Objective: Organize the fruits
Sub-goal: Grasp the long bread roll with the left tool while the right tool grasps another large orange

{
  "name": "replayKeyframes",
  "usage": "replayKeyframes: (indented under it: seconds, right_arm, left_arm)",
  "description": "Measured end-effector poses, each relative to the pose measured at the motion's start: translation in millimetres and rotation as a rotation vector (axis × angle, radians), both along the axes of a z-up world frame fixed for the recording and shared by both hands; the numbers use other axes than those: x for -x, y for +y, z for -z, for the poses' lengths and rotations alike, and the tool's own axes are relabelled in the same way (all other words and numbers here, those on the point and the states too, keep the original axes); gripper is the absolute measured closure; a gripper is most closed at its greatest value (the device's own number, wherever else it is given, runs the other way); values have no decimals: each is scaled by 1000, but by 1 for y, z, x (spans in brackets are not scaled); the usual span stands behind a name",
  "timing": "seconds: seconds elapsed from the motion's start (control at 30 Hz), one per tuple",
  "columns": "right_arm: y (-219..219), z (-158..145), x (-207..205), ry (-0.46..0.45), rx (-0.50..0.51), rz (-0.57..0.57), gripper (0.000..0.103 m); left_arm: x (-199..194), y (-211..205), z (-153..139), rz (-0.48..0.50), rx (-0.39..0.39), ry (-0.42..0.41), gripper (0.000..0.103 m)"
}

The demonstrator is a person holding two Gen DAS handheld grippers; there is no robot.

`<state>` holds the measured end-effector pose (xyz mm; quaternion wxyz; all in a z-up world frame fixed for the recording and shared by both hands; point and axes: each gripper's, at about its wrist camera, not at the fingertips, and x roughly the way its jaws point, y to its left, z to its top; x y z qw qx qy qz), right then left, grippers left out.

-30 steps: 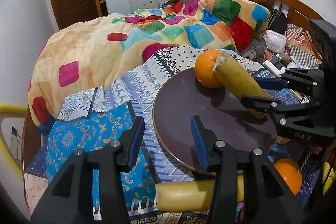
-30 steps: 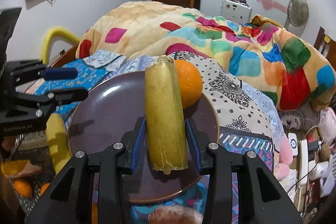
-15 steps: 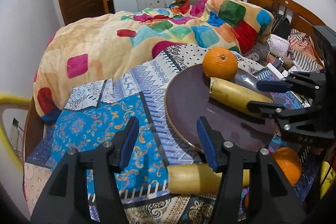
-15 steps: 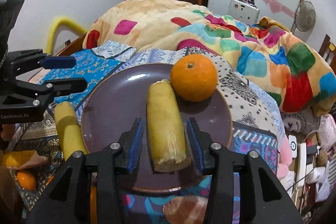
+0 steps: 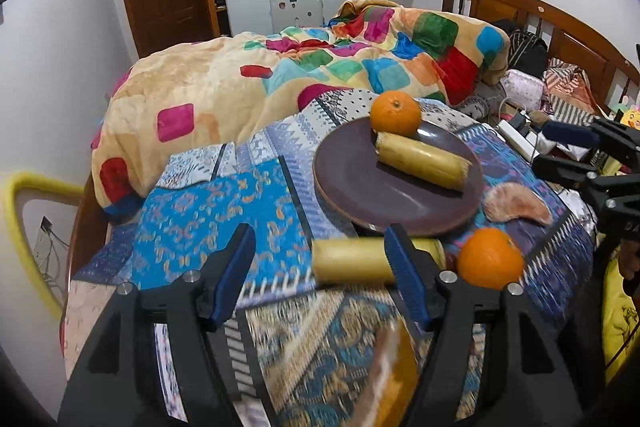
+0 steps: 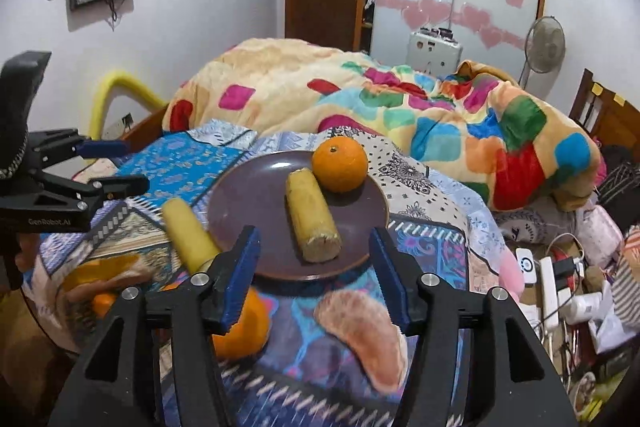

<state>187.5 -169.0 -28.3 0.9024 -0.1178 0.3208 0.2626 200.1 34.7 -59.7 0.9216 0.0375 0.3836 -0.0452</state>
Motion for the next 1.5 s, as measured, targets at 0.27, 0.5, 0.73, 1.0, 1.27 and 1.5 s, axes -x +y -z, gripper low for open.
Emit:
replayKeyframes:
  seconds: [0.27, 0.5, 0.73, 1.0, 1.27, 1.5]
  right_arm:
    - [-8, 0, 46, -15, -33, 7, 41]
    - [-7, 19, 69, 2, -27, -4, 37]
    - [-1, 49, 70, 37, -32, -4, 35]
    - [15, 70, 50, 87, -35, -9, 35]
    - [26, 76, 38, 99, -25, -10, 35]
    - [28, 73, 39, 92, -29, -16, 41]
  left_arm:
    - [45, -9, 11, 1, 1, 45, 32]
    - [64, -15, 34, -11, -16, 83, 32]
    - [69, -19, 50, -13, -19, 87, 39]
    - [65, -8, 49, 6, 37, 81, 71]
    - [64, 9, 51, 0, 119, 85, 73]
    - [72, 2, 45, 23, 67, 79, 78]
